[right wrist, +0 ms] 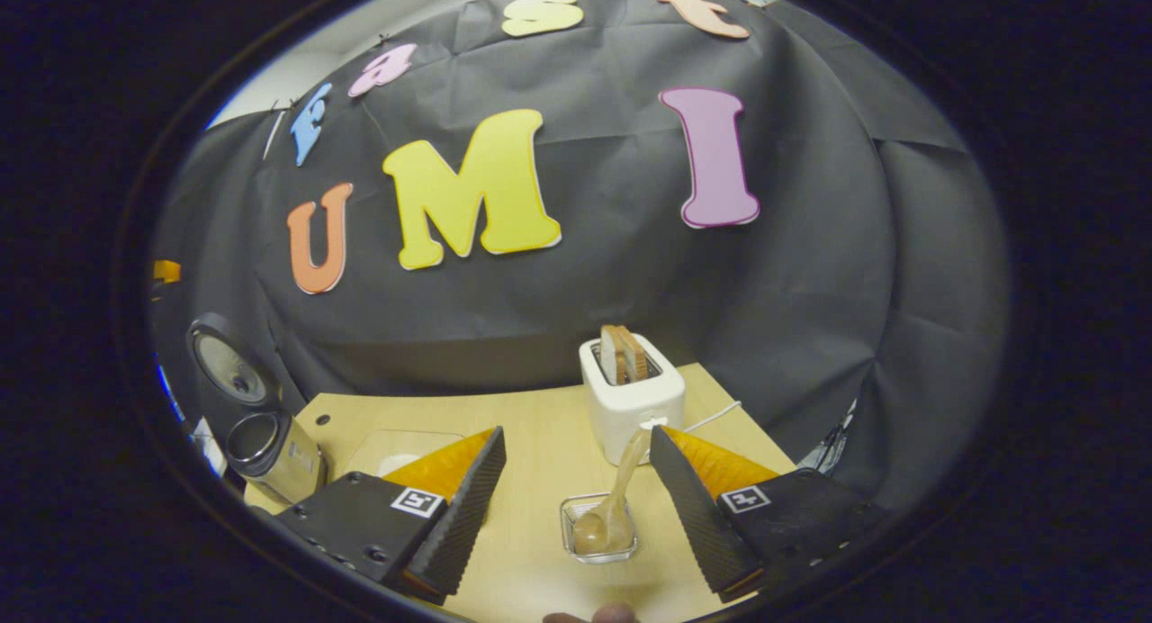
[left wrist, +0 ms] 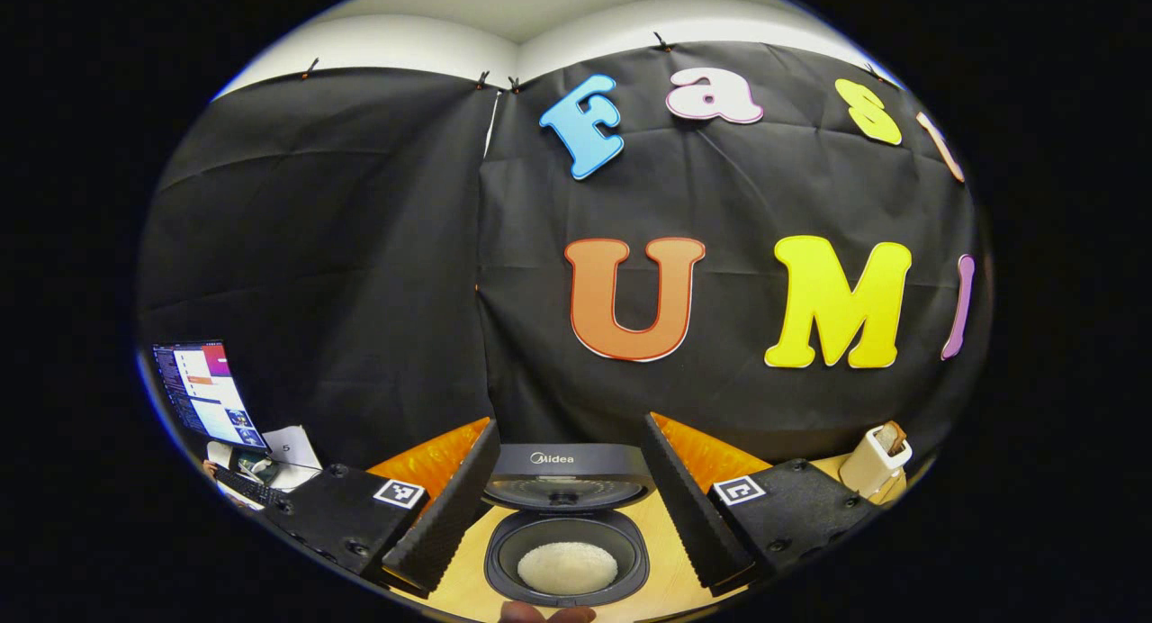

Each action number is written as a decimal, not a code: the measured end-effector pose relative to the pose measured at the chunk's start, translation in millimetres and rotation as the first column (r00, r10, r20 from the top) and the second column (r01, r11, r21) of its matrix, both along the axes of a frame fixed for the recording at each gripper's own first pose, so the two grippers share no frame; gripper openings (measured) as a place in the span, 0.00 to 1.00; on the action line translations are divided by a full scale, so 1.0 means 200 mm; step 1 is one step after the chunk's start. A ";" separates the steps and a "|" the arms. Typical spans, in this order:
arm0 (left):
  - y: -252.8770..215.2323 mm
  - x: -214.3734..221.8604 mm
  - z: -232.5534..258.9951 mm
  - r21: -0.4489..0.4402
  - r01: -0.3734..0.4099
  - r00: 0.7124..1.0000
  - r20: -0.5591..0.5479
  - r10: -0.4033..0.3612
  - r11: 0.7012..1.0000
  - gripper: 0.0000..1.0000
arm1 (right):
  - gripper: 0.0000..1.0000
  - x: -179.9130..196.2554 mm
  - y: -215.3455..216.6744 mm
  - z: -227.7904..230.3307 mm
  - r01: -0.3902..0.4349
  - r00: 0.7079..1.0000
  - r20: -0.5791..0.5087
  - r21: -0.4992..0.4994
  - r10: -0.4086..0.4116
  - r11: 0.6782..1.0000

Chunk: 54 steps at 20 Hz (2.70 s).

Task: Close the left gripper, press the button to open the rice cooker; take a wooden spoon from the chopstick holder with the right hand, scoop a spoonful of rice and pour it into the rice cooker, then put the wooden spoon back into the chopstick holder.

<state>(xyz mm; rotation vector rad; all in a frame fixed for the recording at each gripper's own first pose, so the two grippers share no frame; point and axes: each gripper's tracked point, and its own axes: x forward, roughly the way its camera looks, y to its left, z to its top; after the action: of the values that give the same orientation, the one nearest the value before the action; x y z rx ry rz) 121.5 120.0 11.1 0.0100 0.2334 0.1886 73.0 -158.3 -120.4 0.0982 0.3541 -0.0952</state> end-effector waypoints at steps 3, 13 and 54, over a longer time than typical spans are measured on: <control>0.03 0.09 -0.06 -0.010 0.011 0.999 -0.040 -0.011 1.000 1.00 | 0.96 -0.04 0.04 0.11 -0.009 0.999 0.036 -0.025 0.010 1.000; 0.23 0.40 -0.23 -0.048 0.024 0.979 -0.200 -0.033 0.999 0.93 | 0.96 -0.14 -0.07 0.22 0.075 0.994 0.074 -0.008 -0.075 0.997; -0.02 -0.45 -1.29 -0.107 -0.044 0.951 -0.308 0.009 0.993 0.72 | 0.96 -0.17 0.71 0.17 -0.304 0.952 0.011 -0.090 0.306 0.948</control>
<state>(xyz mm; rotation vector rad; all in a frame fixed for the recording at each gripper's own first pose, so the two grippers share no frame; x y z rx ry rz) 30.5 116.4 -247.4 -0.0770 0.5556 0.1997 39.1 -17.1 -86.9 -0.0428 0.3366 0.1971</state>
